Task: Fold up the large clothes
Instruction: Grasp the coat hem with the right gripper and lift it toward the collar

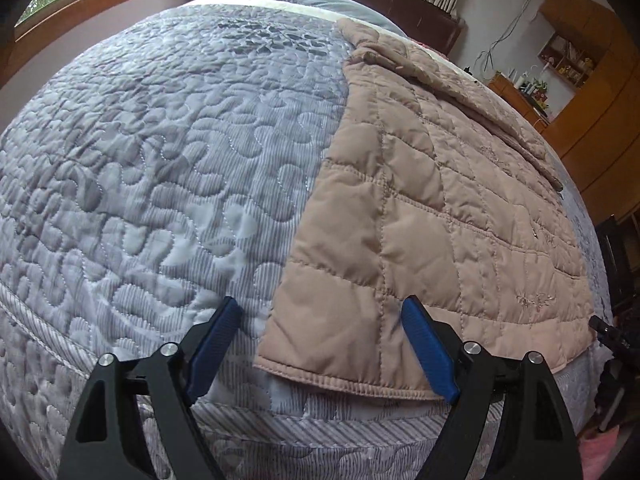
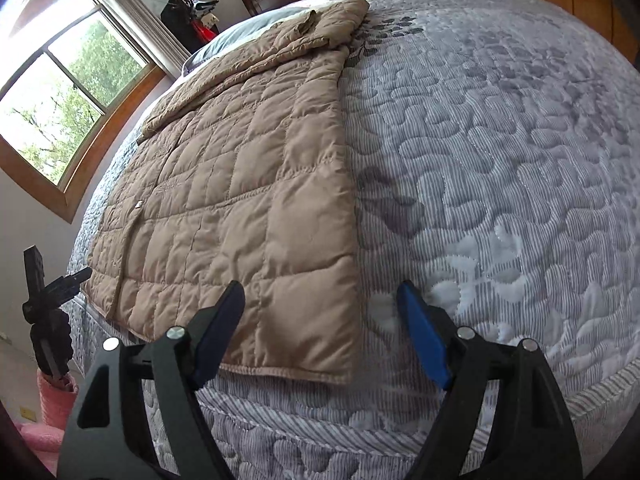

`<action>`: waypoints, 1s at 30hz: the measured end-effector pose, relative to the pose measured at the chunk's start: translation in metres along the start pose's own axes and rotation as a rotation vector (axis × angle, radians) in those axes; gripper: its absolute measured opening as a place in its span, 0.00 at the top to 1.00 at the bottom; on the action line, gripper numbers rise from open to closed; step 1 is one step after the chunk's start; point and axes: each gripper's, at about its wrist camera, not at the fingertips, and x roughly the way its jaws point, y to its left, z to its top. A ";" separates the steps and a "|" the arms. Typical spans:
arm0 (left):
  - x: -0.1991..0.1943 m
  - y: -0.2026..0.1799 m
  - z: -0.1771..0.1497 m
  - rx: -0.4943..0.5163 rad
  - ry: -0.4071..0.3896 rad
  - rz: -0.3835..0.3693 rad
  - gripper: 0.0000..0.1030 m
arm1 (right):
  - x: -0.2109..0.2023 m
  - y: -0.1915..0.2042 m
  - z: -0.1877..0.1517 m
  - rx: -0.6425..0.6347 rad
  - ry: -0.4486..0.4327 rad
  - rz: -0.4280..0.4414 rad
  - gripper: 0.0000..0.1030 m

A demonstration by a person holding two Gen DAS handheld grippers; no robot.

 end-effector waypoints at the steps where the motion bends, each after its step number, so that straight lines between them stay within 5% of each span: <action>1: 0.000 -0.002 0.001 0.008 -0.003 0.006 0.21 | 0.001 0.001 0.001 -0.006 0.003 -0.003 0.38; 5: -0.001 -0.009 0.001 0.025 -0.005 0.007 0.47 | 0.004 0.006 0.002 -0.025 0.020 0.032 0.65; 6: -0.003 -0.011 0.000 0.037 -0.012 0.021 0.61 | 0.004 0.008 0.003 -0.028 0.019 0.032 0.75; 7: -0.004 -0.013 -0.001 0.045 -0.013 0.016 0.74 | 0.004 0.010 0.002 -0.041 0.021 0.031 0.79; 10: -0.012 -0.015 -0.002 0.051 -0.029 0.004 0.86 | 0.001 0.016 0.000 -0.055 0.012 0.026 0.87; 18: -0.050 -0.019 -0.017 0.087 -0.092 0.002 0.90 | -0.031 0.027 -0.015 -0.096 -0.033 0.040 0.90; 30: -0.080 -0.020 -0.081 0.121 -0.072 0.051 0.89 | -0.061 0.027 -0.073 -0.095 -0.054 0.036 0.91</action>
